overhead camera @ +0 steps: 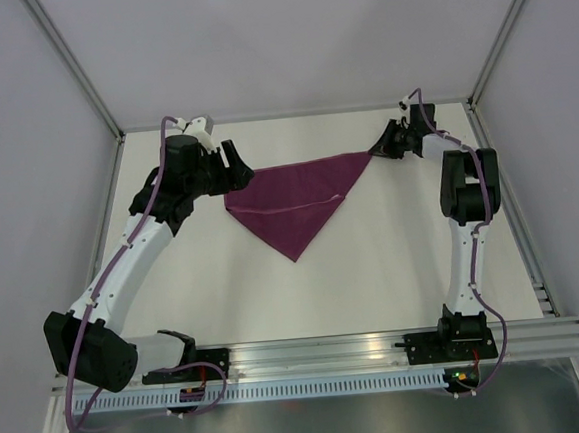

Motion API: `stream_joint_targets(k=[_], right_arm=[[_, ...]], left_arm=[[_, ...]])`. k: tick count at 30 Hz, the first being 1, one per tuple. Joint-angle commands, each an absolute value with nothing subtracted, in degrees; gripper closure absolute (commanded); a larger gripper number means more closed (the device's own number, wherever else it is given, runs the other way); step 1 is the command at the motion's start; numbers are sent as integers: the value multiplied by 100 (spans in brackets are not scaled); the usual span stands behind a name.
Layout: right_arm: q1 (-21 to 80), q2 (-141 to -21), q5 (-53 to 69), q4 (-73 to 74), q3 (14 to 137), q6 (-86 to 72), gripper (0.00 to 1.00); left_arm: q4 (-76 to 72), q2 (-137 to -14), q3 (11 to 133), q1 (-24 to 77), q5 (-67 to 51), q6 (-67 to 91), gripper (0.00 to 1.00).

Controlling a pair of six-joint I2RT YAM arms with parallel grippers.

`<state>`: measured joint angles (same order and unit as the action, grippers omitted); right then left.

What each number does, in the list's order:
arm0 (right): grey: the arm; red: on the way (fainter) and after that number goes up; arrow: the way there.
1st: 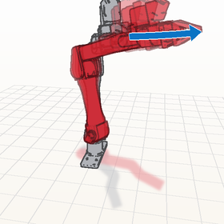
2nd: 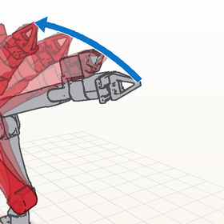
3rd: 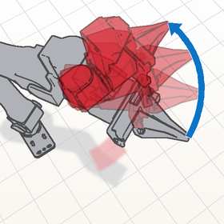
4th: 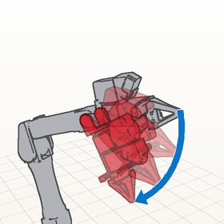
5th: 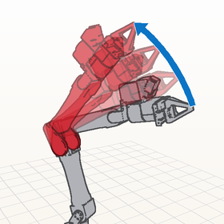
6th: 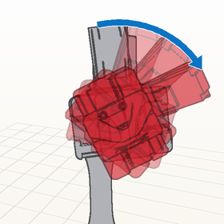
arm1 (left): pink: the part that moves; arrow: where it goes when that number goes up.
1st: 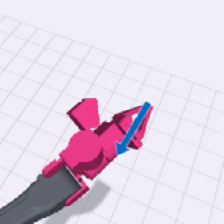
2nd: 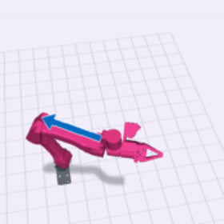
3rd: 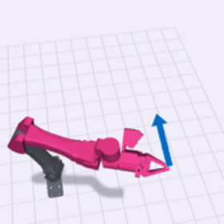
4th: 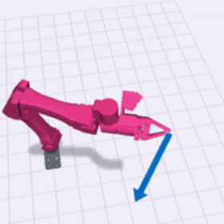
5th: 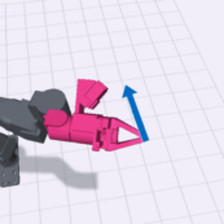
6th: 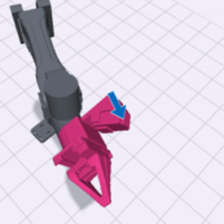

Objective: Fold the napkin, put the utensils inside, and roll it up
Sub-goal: Fold the napkin

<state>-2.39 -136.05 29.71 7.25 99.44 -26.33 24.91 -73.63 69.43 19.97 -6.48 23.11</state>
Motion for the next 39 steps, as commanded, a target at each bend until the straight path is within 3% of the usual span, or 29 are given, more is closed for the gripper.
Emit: stream_joint_targets(k=[1,23,39], right_arm=[[-158,-13501,2927,581,9905,-2690,92],[685,-11119,2628,-229,8508,-1768,98],[2872,-10187,2048,720,7295,553,98]], left_arm=[[2364,-7304,6979,1969,-765,2461,26],[2338,-7277,7014,1942,-747,2487,26],[2285,-7102,7058,1907,-712,2663,26]])
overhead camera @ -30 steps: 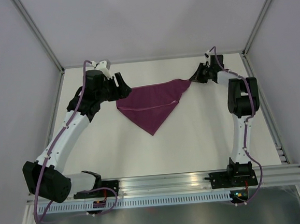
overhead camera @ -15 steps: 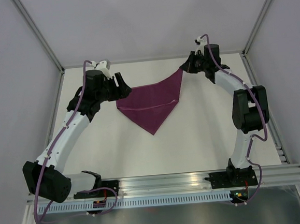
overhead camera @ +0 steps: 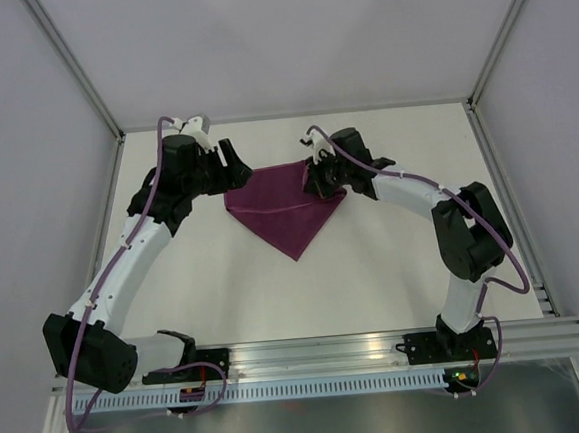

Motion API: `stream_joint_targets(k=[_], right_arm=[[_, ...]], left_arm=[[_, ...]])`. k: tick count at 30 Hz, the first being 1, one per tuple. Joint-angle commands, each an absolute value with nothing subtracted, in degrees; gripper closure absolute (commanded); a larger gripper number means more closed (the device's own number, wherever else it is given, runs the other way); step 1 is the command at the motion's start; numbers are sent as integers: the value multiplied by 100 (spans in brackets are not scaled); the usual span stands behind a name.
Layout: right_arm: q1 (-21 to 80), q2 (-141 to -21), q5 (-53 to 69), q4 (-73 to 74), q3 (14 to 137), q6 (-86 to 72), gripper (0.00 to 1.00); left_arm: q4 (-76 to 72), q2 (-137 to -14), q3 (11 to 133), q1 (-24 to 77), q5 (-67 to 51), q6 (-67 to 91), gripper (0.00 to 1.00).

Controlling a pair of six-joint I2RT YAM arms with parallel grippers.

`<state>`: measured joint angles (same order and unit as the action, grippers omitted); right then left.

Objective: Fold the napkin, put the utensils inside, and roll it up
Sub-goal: Fold the napkin

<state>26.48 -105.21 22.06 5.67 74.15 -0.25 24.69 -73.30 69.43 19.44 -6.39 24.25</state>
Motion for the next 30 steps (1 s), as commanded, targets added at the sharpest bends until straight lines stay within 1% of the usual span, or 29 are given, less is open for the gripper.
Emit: stream_joint_targets(k=[1,4,11,25,30], right_arm=[[2970,-10178,2013,738,7208,615,98],[3286,-10213,1863,809,7067,843,98],[3638,-10389,1749,958,6908,1063,99],[4025,-10476,1679,1020,6671,1292,99],[4104,-10608,1670,1037,6732,1301,98]], left_arm=[[2294,-7093,7058,1907,-721,2663,26],[2294,-7075,7058,1907,-747,2663,26],[2320,-7058,7031,1907,-782,2672,26],[2312,-7137,6996,1907,-826,2672,26],[2312,-7180,6970,1907,-835,2681,26]])
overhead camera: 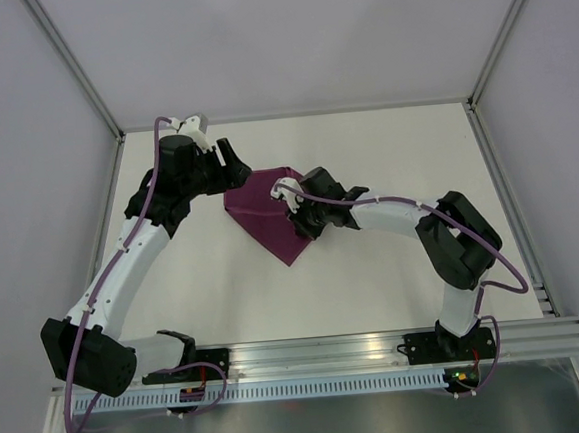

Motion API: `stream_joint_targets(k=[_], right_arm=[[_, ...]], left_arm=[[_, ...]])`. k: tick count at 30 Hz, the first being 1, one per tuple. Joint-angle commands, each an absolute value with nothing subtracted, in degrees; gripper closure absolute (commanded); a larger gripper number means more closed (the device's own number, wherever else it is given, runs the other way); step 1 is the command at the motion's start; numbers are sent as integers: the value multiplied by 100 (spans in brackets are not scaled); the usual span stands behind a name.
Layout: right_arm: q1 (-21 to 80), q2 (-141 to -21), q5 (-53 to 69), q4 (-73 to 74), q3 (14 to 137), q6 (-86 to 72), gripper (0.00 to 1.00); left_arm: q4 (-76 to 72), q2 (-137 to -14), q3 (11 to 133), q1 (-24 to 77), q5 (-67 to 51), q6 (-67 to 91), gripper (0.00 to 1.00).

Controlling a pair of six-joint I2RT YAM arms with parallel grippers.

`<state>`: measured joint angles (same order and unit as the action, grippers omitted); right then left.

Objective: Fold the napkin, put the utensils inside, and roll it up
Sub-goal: Fold the napkin

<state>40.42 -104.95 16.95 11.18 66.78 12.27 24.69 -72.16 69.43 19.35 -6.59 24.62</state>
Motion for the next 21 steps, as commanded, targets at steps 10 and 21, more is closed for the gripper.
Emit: stream_joint_targets(k=[10,21], right_arm=[[4236,-10723,1784,1116,6899,1301,80],[4245,-10687,2030,1441,7303,1125,56]], left_arm=[[2250,-7216,6926,1907,-844,2672,25],[2250,-7277,6979,1907,-870,2637,25]])
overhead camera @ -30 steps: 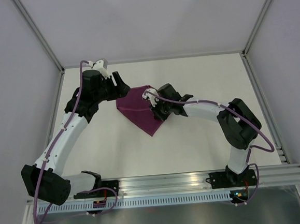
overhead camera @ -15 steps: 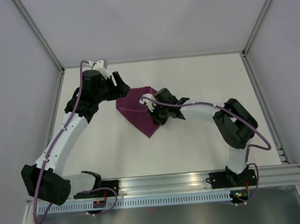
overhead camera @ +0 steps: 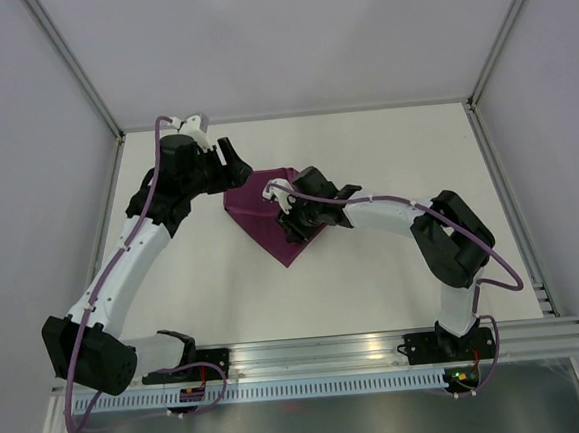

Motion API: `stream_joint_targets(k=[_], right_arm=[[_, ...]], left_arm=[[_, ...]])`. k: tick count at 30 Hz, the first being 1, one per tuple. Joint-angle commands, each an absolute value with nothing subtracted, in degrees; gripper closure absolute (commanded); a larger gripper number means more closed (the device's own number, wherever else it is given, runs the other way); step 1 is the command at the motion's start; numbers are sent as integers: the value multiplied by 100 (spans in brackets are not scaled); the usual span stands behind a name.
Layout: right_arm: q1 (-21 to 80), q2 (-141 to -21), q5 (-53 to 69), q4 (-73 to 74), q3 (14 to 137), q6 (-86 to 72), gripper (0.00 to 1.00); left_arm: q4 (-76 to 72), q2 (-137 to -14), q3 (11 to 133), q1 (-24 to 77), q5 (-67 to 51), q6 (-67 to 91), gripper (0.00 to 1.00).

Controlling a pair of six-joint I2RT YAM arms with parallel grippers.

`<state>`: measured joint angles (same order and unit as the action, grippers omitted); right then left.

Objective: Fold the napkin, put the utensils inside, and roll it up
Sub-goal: Fold the napkin

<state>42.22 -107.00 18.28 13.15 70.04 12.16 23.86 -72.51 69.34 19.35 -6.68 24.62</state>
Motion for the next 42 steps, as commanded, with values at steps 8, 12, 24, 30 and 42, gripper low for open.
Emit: stream_joint_targets(k=[8,12,24,30,42], right_arm=[[4245,-10889,2373,1670,7488,835,59],[4245,-10872,2136,1521,7374,695,63],[4245,-11109,2232,1608,7286,624,74],[4254,-11224,2373,1617,7374,615,74],[4043,-10820,2654,1916,8269,273,71]], left_arm=[[2259,-7251,6987,1881,-870,2610,24],[2259,-7251,6996,1872,-888,2610,24],[2241,-7286,6961,1872,-923,2645,24],[2241,-7269,6917,1872,-914,2654,24],[2066,-7067,6908,1872,-835,2497,23]])
